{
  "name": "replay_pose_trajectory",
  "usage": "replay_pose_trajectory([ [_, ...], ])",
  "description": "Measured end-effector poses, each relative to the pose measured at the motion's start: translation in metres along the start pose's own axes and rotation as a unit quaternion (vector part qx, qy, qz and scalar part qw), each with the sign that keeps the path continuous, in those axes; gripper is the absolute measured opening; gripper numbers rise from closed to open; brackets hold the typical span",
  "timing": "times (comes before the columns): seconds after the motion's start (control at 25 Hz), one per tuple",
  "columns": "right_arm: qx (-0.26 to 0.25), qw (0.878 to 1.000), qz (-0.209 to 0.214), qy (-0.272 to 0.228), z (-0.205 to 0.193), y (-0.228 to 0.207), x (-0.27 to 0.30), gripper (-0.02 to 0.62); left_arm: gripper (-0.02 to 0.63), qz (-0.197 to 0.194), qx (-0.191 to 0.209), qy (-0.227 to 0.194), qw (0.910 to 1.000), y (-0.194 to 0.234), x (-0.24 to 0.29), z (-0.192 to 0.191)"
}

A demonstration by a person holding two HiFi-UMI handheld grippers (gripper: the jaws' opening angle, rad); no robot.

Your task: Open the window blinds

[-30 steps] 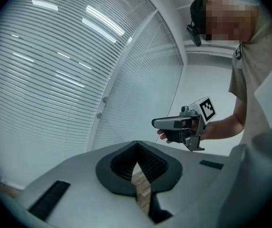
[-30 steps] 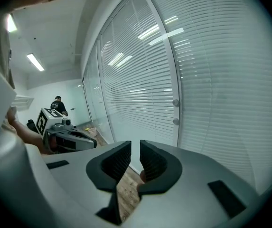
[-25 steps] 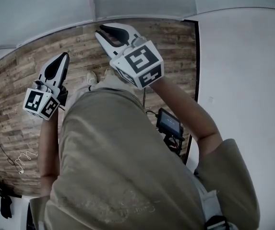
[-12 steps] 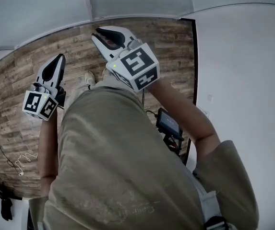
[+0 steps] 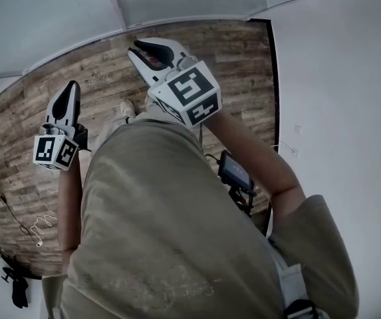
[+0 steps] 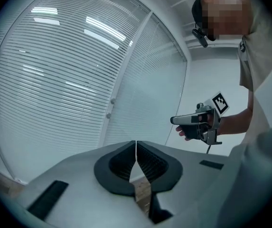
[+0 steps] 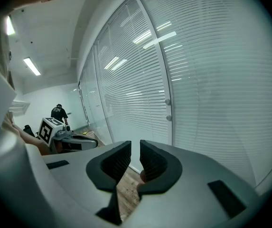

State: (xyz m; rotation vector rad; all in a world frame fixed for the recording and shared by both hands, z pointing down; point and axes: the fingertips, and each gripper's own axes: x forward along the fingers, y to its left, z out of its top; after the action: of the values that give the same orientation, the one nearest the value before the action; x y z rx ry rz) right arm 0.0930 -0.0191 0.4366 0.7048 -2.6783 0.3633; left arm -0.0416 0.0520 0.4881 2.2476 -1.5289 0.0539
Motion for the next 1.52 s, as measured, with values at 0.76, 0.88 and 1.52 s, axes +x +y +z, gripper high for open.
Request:
replay_pose_trajectory([
  [0.76,0.044,0.997,-0.028,-0.05,-0.03,-0.004,-0.051,0.044,0.015,0.043,-0.04,-0.001,0.9983,-0.006,-0.031,-0.023],
  [0.88,0.047,0.997,-0.028,-0.056,-0.027,-0.006,-0.048,0.044,0.015,0.048,-0.044,-0.008,0.9979,0.0,-0.03,-0.021],
  [1.52,0.049,0.994,-0.049,-0.084,0.02,0.02,0.001,0.044,0.015,-0.022,-0.088,-0.002,0.9959,0.035,-0.037,0.004],
])
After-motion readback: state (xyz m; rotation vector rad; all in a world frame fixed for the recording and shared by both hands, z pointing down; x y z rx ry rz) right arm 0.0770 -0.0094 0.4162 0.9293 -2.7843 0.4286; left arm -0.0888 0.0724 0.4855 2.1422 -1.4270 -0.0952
